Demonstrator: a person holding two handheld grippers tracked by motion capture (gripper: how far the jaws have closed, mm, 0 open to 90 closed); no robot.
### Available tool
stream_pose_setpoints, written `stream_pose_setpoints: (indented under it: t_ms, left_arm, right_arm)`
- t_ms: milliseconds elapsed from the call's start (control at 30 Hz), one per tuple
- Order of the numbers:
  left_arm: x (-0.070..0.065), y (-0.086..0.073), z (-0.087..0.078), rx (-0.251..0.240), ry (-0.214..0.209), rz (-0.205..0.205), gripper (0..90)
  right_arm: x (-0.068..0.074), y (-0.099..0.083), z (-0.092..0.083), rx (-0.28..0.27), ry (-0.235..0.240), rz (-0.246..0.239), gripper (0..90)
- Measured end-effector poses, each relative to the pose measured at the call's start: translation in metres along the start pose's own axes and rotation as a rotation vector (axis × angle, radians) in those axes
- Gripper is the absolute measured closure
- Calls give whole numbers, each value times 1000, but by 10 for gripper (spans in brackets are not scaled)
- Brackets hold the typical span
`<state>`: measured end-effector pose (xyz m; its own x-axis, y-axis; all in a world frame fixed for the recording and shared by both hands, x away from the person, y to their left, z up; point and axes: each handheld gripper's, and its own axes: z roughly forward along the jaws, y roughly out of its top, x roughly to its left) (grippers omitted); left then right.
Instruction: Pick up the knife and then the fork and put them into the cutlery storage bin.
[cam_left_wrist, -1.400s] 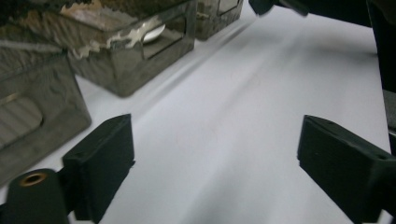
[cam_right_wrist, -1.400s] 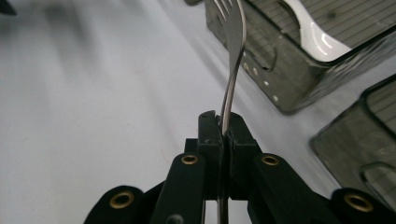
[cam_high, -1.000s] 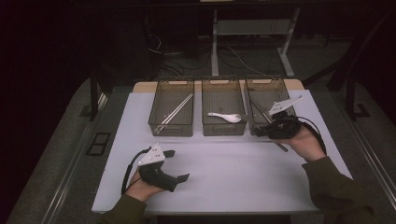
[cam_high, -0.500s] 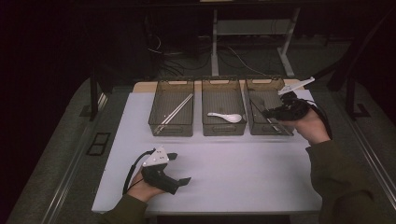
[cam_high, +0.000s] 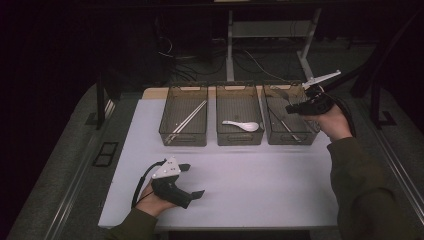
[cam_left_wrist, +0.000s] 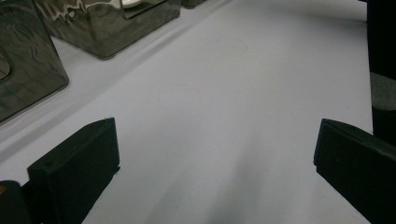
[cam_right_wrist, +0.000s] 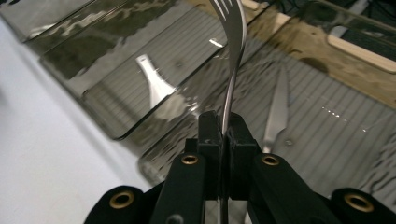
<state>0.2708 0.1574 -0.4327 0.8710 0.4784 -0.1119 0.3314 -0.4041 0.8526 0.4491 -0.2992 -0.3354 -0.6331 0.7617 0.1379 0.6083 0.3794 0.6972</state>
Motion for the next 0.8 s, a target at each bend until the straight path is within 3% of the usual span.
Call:
stream_pose_setpoints:
  t_ms: [300, 533, 800]
  left_arm:
    - [-1, 0, 0, -1, -5, 1, 0]
    - [-1, 1, 0, -5, -6, 4, 0]
    - [-1, 1, -1, -8, -10, 4, 0]
  right_arm:
    - [-20, 7, 11, 16, -69, 52, 864]
    - [-32, 3, 31, 61, -99, 100, 863]
    - [-37, -1, 56, 116, -131, 102, 863]
